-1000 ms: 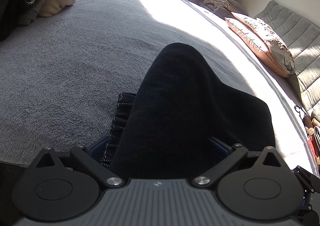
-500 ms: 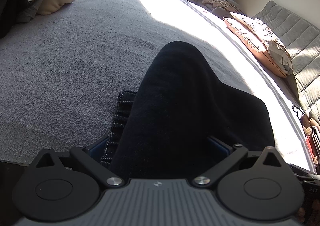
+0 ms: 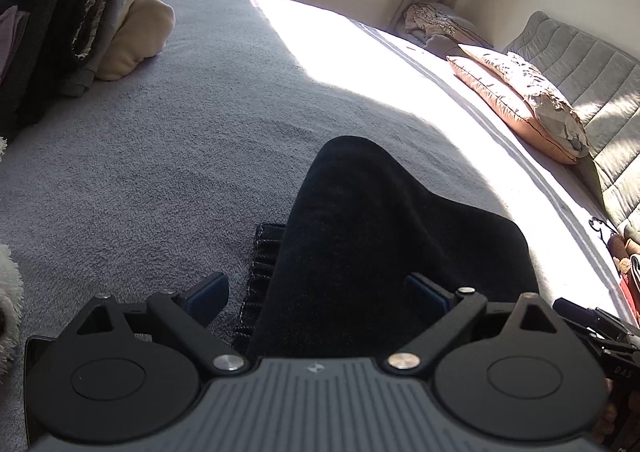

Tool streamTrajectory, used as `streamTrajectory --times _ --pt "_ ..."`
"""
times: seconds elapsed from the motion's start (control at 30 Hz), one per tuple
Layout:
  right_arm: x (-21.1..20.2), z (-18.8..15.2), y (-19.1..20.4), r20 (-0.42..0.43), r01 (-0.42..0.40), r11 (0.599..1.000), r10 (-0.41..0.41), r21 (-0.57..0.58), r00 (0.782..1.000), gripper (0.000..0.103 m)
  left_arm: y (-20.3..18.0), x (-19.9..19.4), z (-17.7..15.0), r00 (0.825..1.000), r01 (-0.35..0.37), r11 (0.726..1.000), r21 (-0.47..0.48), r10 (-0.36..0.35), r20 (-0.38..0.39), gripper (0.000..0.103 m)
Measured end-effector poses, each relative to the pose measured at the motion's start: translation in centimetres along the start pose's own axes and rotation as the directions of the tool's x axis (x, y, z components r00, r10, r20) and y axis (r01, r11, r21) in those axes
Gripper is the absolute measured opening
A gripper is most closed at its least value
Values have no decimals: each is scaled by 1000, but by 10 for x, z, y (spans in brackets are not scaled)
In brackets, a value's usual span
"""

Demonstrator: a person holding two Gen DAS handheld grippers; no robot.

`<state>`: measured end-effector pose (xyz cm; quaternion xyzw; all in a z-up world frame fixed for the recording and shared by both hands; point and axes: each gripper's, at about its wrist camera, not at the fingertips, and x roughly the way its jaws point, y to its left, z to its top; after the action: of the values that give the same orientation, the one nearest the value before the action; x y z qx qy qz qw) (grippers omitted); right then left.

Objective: Fold clothes

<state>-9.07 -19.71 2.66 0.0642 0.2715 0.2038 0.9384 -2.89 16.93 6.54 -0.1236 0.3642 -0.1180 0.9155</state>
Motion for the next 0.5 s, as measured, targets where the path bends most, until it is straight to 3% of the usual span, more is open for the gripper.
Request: streamTrajectory --times 0.1,0.2,0.27,0.4,0.5 --pt "-4 1 9 22 -56 998 56 -25 998 60 -9 -16 0 996 68 997 24 -69 64 97" --pt "-4 -4 25 -8 -119 989 119 -91 993 58 -33 -29 -7 980 147 978 149 -165 113 97" --pt "1 -11 39 -58 -146 976 138 -161 989 56 -48 -27 -14 978 156 958 240 -184 97 97" --pt "8 -25 58 -61 -93 962 80 -258 995 58 -58 7 -27 998 67 952 298 -67 -10 97" --pt "9 -24 56 -69 -102 964 87 -247 994 58 -63 14 -28 999 43 941 335 -45 -1 98"
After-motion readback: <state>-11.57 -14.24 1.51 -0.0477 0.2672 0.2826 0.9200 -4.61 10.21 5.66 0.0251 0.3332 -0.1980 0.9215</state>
